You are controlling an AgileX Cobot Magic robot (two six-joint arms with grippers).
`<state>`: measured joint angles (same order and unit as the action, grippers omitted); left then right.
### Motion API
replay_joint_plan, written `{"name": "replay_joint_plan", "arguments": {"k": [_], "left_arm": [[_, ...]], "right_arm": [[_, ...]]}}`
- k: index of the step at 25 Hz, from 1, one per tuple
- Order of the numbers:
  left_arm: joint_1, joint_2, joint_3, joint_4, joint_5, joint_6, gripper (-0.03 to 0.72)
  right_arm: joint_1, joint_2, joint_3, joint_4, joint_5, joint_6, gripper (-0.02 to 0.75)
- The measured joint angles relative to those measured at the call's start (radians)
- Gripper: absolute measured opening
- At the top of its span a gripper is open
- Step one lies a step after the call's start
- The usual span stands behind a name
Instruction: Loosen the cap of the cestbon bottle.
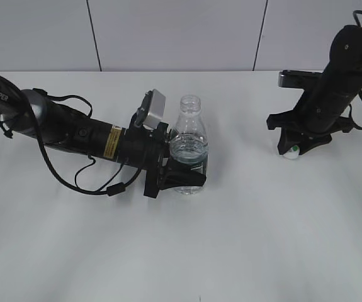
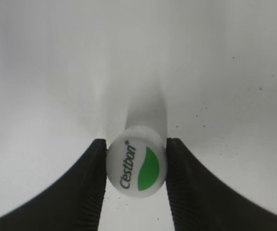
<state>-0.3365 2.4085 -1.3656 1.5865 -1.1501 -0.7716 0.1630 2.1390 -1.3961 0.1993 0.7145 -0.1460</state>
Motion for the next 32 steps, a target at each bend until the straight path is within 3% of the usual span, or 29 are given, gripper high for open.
{"name": "replay_joint_plan", "arguments": {"k": [5,10,13,21,32], "left_arm": [[0.000,0.000,0.000,0.000,0.000,0.000,0.412],[0.000,0.000,0.000,0.000,0.000,0.000,0.412],[0.000,0.000,0.000,0.001,0.000,0.000,0.412],[0.000,0.000,0.000,0.004,0.000,0.000,0.412],[0.000,0.000,0.000,0.006,-0.002,0.000,0.416]], "right_arm": [[0.000,0.000,0.000,0.003,0.000,0.000,0.303],[0.000,0.000,-0.001,0.007,0.000,0.000,0.445],[0.000,0.000,-0.018,0.018,0.008,0.000,0.478],[0.000,-0.068,-0.106,0.007,0.048,0.000,0.490],[0.000,-0.100,-0.108,-0.002,0.056,0.001,0.489]]}}
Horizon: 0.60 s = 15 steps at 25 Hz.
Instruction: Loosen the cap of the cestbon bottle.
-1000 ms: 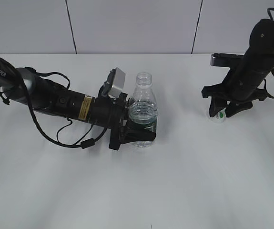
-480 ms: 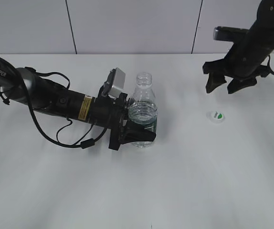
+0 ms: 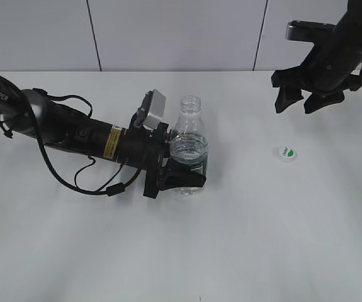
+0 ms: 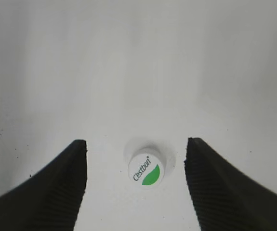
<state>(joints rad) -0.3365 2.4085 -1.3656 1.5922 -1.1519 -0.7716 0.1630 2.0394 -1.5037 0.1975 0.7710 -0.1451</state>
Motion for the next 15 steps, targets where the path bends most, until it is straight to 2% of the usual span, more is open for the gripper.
{"name": "replay_joint_plan", "arguments": {"k": [6,11,15], "left_arm": [[-0.001,0.000,0.000,0.000,-0.009,-0.009,0.476],[-0.001,-0.002,0.000,-0.022,-0.044,-0.030,0.566],[0.000,-0.021,0.000,-0.022,-0.046,-0.059,0.584]], "right_arm": [[0.000,-0.001,0.000,-0.017,0.000,0.000,0.489],[0.000,-0.001,0.000,-0.022,0.000,-0.001,0.489],[0.000,-0.001,0.000,-0.024,0.000,-0.001,0.489]]}}
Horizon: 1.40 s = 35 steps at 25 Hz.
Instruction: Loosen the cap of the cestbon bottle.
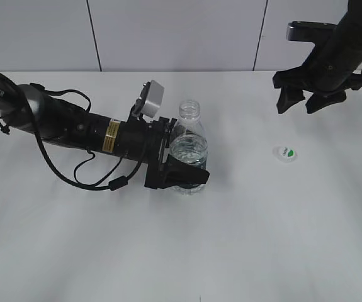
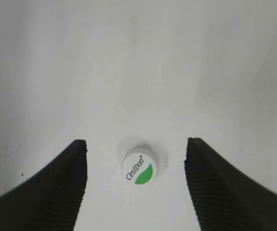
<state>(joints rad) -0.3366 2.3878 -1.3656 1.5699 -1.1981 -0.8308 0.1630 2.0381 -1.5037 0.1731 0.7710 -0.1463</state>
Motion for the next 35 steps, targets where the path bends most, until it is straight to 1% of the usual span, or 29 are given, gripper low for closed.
{"name": "replay_joint_plan", "arguments": {"k": [10,20,23,25,28,32,35], "left_arm": [[0.000,-0.084,0.000,0.006,-0.006,-0.115,0.585],[0.000,-0.215,0.000,-0.001,-0.007,-0.241,0.585],[0.000,-0.256,0.000,-0.013,-0.009,-0.269,0.569],[0.000,-0.284,0.000,-0.018,0.020,-0.291,0.549],[0.019,-0.329,0.000,-0.023,0.096,-0.334,0.520],[0.071,-0.385,0.000,-0.029,0.285,-0.451,0.512],[0.127,-0.405,0.000,-0.025,0.435,-0.548,0.512]], "right_arm": [[0.000,-0.043,-0.029,-0.004,0.023,0.001,0.489],[0.000,-0.112,-0.038,-0.006,0.034,0.001,0.489],[0.000,-0.128,-0.059,-0.006,0.065,0.001,0.489],[0.000,-0.139,-0.081,-0.008,0.091,0.001,0.489],[0.000,-0.161,-0.109,-0.012,0.122,0.001,0.489],[0.000,-0.187,-0.119,-0.012,0.134,0.001,0.489],[0.000,-0.195,-0.119,-0.012,0.178,0.000,0.489]]}}
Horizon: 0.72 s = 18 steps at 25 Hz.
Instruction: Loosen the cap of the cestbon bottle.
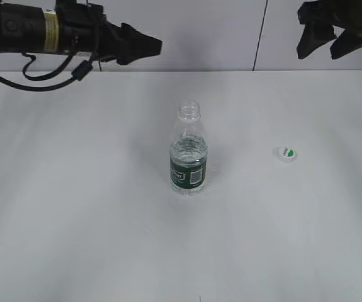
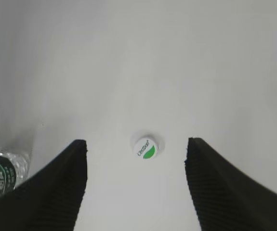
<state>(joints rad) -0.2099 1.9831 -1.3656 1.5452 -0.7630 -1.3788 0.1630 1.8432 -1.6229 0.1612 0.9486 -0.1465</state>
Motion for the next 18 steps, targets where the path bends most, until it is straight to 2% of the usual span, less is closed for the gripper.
{"name": "replay_joint_plan", "arguments": {"k": [3,10,14,18], "left_arm": [[0.061,-0.001,0.000,0.023,0.060,-0.032,0.512],[0.179,-0.001,0.000,0.026,-0.011,-0.036,0.502],[0.211,-0.001,0.000,0.011,-0.079,-0.036,0.465],[0.212,-0.001,0.000,0.011,-0.093,-0.047,0.450]], "right_arm": [[0.001,0.000,-0.011,-0.012,0.073,0.000,0.489],[0.001,-0.013,-0.066,-0.023,0.180,0.002,0.489],[0.001,-0.051,-0.067,-0.021,0.250,0.033,0.483],[0.026,-0.122,-0.067,-0.025,0.261,0.045,0.419]]}}
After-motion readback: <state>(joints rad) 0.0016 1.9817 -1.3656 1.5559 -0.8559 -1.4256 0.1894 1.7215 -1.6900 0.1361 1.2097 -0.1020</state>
